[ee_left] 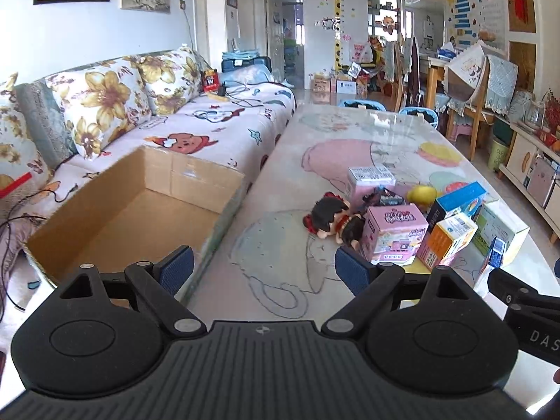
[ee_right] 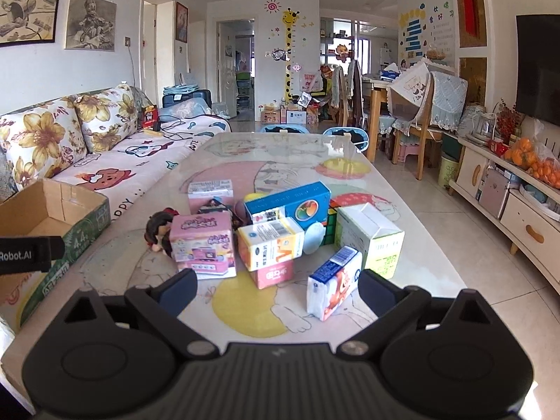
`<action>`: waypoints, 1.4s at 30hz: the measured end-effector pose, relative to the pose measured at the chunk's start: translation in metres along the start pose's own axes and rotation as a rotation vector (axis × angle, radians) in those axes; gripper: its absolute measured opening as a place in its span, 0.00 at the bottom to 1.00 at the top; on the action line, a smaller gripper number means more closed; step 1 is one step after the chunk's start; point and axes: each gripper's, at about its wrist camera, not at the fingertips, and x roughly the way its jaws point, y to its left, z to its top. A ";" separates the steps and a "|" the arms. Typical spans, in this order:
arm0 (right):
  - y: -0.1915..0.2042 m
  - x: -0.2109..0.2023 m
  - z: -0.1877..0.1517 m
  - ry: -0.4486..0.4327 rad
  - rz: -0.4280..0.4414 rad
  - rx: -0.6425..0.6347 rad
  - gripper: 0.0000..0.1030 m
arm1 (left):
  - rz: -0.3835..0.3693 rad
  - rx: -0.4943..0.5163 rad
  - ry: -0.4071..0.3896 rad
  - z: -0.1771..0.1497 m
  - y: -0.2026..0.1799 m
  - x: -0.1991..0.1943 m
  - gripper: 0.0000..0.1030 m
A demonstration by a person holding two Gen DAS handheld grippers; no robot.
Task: Organize rigid objects
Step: 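Move both tools over the table toward the cluster of small boxes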
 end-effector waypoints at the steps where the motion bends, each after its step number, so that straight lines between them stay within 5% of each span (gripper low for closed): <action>1: 0.003 -0.007 0.002 -0.009 0.007 -0.002 0.95 | -0.003 -0.005 -0.006 0.001 0.005 -0.002 1.00; 21: 0.067 -0.080 0.042 -0.186 0.093 -0.102 0.95 | 0.093 -0.087 -0.120 -0.001 0.033 -0.039 1.00; 42: 0.085 -0.094 0.027 -0.264 0.133 -0.162 0.95 | 0.087 -0.112 -0.138 -0.008 0.032 -0.034 1.00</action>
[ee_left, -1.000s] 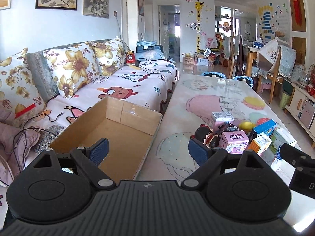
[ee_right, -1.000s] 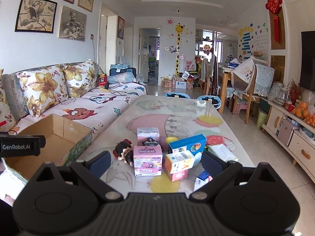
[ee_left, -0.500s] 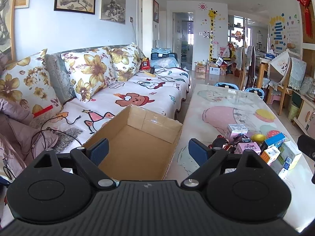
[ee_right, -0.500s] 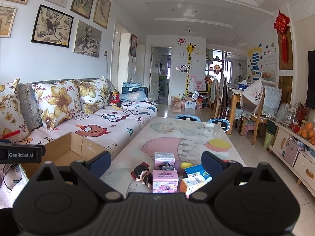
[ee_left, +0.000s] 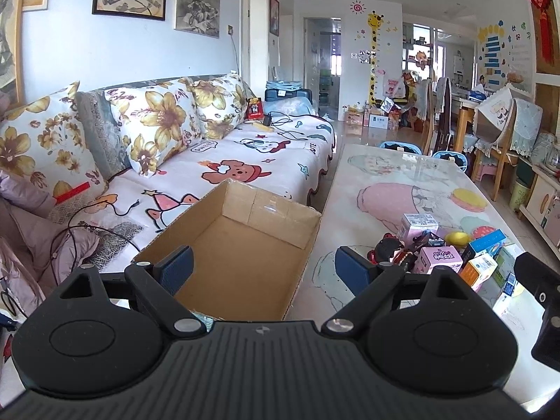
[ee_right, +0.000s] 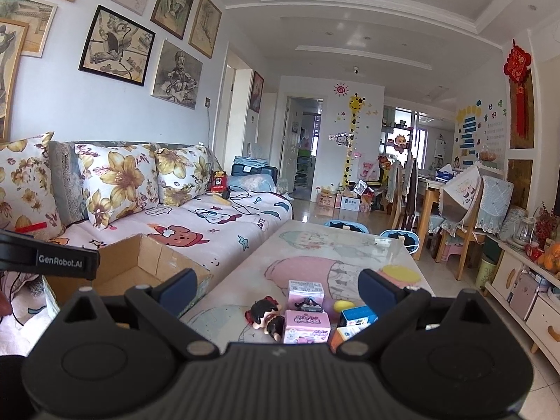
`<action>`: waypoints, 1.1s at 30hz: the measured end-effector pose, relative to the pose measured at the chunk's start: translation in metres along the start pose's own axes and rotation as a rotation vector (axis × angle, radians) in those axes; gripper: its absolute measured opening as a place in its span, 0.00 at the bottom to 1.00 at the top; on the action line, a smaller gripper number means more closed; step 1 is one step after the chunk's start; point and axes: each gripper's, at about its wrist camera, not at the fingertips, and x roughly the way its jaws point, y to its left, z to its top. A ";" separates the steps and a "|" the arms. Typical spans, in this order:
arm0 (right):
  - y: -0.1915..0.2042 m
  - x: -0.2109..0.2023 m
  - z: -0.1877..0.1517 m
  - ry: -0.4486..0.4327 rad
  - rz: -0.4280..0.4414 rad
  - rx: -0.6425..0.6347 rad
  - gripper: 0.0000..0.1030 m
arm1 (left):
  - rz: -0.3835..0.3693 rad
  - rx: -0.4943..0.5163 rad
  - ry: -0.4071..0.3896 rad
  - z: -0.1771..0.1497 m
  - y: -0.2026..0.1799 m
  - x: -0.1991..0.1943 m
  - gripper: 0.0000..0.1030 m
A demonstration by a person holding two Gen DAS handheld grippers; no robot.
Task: Organize rigid objects
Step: 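Move both tools over the table toward the cluster of small boxes, then grasp the green-and-white carton with the right tool while the left tool grasps the blue-and-white box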
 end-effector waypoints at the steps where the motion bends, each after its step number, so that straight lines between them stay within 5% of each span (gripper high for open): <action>1: -0.002 0.001 -0.003 0.003 -0.008 0.009 0.95 | -0.006 0.004 0.005 0.000 -0.001 0.001 1.00; 12: -0.040 0.034 -0.049 0.108 -0.114 0.064 0.95 | -0.098 0.089 0.041 -0.010 -0.022 0.015 1.00; 25: -0.128 0.075 -0.104 0.257 -0.296 0.161 0.95 | -0.253 0.217 0.054 -0.033 -0.069 0.029 1.00; 33: -0.183 0.100 -0.110 0.258 -0.343 0.258 0.95 | -0.363 0.318 0.052 -0.056 -0.100 0.025 1.00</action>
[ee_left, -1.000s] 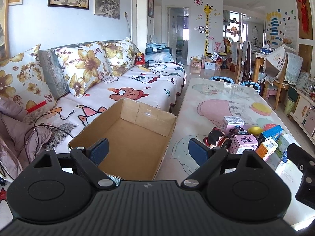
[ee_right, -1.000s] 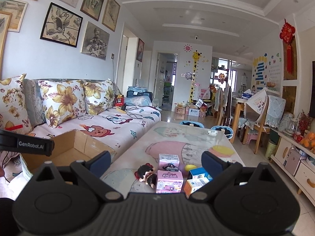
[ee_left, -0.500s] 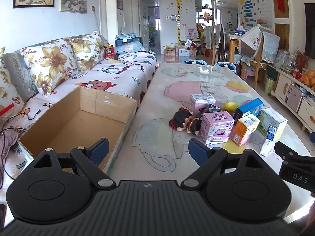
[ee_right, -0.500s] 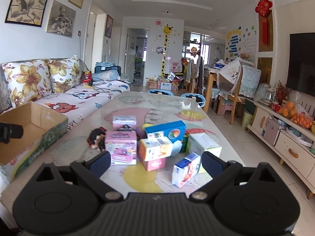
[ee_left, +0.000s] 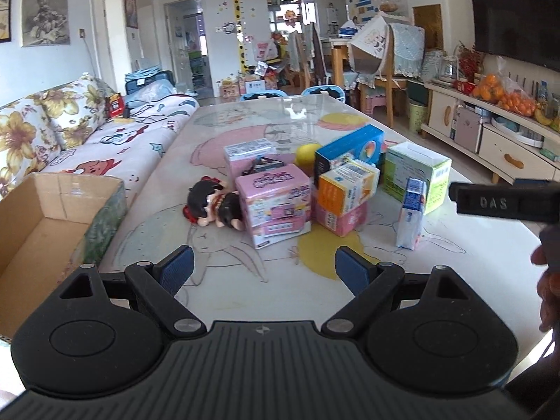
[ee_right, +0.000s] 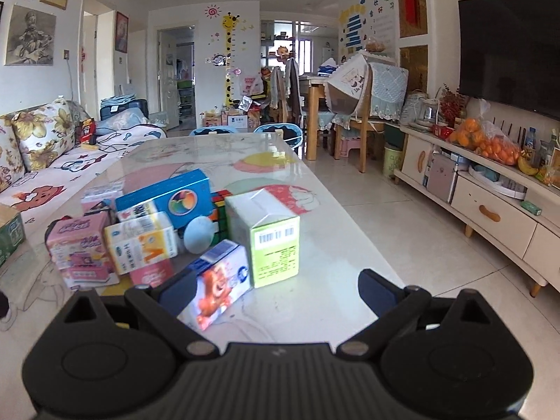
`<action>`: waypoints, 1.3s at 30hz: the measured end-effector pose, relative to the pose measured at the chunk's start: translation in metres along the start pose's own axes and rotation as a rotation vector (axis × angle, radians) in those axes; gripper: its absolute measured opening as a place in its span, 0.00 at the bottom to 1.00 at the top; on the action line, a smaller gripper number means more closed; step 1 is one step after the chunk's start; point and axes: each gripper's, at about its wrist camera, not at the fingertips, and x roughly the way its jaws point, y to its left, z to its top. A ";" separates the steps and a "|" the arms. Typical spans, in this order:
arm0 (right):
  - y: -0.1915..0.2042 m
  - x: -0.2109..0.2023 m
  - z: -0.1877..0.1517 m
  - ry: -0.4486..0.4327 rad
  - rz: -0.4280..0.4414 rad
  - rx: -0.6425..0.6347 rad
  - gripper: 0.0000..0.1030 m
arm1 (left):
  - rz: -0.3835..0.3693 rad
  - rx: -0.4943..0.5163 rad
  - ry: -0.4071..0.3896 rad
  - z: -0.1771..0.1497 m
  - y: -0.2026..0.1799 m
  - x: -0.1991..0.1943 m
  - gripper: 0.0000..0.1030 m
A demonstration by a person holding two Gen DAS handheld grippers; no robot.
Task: Organize rigid objects
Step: 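Grasp the green-and-white carton with the right tool while the left tool grasps the blue-and-white box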
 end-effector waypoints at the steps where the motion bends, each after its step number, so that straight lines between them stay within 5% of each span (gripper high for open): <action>1: -0.004 0.005 0.002 0.005 0.003 0.014 0.95 | -0.018 0.013 0.000 -0.002 -0.004 0.000 1.00; 8: -0.025 0.045 0.016 0.039 0.051 0.051 0.81 | -0.117 0.081 0.003 0.000 -0.045 0.005 1.00; 20: -0.028 0.090 0.032 0.112 0.270 0.083 0.79 | -0.203 0.148 0.026 0.013 -0.114 0.038 0.91; 25: -0.030 0.108 0.031 0.161 0.313 0.077 0.73 | -0.215 0.166 0.033 0.020 -0.134 0.048 0.71; 29: -0.034 0.110 0.031 0.177 0.333 0.083 0.53 | -0.214 0.182 0.036 0.024 -0.145 0.052 0.51; 33: -0.033 0.106 0.032 0.176 0.327 0.059 0.50 | -0.211 0.164 0.050 0.032 -0.144 0.068 0.30; 39: -0.030 0.095 0.032 0.163 0.302 0.014 0.48 | -0.187 0.114 0.078 0.031 -0.128 0.066 0.27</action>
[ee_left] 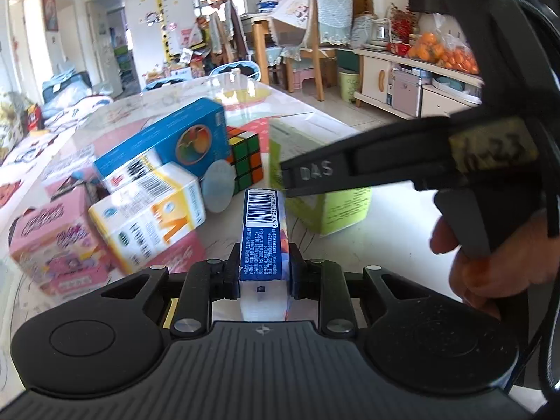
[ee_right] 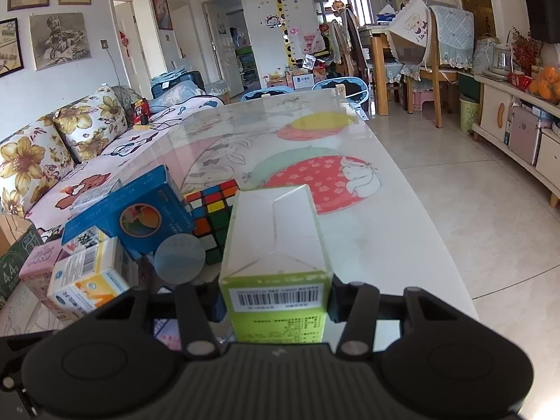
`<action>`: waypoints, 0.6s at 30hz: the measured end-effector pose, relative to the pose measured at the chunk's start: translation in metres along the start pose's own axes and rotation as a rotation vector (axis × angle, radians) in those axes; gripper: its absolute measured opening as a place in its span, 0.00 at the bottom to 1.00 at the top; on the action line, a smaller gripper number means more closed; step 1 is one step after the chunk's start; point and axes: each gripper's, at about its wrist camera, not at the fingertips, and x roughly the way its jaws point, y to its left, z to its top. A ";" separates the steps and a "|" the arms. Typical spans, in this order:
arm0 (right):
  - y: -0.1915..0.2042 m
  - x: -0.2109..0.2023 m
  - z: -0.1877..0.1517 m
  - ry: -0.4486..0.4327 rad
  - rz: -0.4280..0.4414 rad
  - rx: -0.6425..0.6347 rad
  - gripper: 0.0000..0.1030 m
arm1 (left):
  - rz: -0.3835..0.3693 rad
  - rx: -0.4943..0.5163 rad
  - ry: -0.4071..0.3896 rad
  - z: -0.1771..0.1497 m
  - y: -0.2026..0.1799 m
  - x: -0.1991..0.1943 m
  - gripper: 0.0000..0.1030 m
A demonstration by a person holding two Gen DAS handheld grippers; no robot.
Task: Organize rigid objects
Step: 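Grasp the green-and-white carton with the right tool while the left tool grasps the blue-and-white box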
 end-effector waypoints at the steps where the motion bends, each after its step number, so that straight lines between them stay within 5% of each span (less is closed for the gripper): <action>1: 0.002 -0.002 -0.001 0.001 -0.004 -0.008 0.48 | 0.004 -0.005 0.004 -0.001 0.001 0.000 0.27; 18: 0.053 -0.034 -0.021 0.012 -0.075 -0.148 0.48 | 0.070 -0.063 -0.015 -0.020 0.022 -0.030 0.27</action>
